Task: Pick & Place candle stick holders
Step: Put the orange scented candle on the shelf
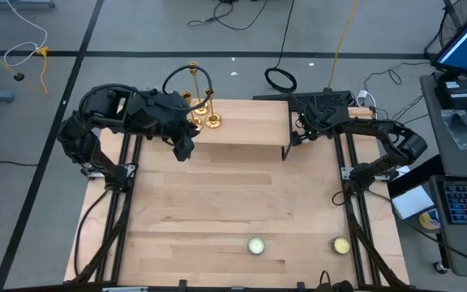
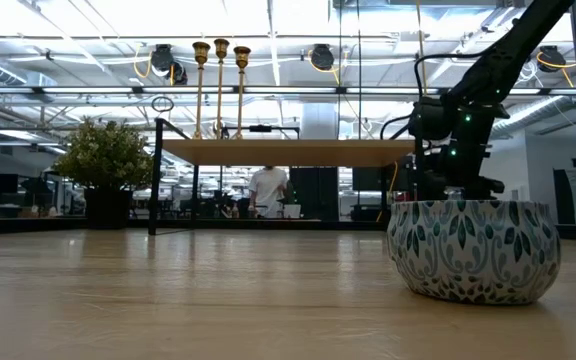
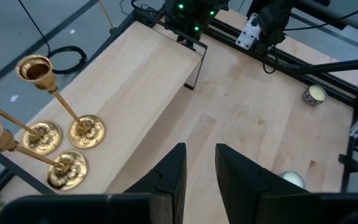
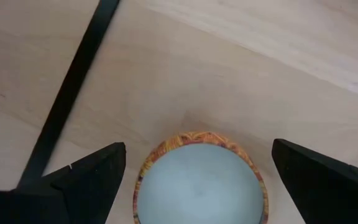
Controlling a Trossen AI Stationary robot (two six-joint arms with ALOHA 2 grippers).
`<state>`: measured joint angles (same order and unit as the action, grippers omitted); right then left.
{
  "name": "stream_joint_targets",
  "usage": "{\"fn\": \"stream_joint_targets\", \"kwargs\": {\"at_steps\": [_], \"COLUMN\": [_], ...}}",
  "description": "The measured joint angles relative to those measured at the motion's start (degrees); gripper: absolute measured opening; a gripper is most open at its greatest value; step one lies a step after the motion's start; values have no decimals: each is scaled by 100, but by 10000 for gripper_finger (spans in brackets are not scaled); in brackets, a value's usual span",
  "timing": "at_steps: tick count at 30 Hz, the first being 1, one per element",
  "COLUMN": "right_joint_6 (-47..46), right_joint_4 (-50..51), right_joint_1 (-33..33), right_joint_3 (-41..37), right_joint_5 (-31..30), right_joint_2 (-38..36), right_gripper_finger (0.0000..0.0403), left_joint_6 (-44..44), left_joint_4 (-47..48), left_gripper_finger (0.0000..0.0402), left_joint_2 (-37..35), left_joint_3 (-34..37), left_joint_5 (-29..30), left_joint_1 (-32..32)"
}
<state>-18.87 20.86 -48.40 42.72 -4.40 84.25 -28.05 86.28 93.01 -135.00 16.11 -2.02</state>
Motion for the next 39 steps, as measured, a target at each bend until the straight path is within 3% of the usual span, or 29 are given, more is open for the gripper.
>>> {"fn": "stream_joint_targets", "kwargs": {"at_steps": [15, 29, 39], "right_joint_6": [0, -147, -427], "right_joint_4": [38, 119, 284], "right_joint_1": [0, 0, 2], "right_joint_3": [0, 2, 7], "right_joint_5": [-24, -70, -180], "right_joint_2": [0, -3, -26], "right_gripper_finger": [391, 288, 279], "left_joint_6": [-60, -60, -37], "left_joint_4": [-98, -92, -87], "left_gripper_finger": [86, 86, 86], "left_joint_2": [0, 0, 0], "left_joint_3": [0, 0, 0], "left_joint_5": [-110, -121, -108], "left_joint_1": [-2, -56, -234]}}
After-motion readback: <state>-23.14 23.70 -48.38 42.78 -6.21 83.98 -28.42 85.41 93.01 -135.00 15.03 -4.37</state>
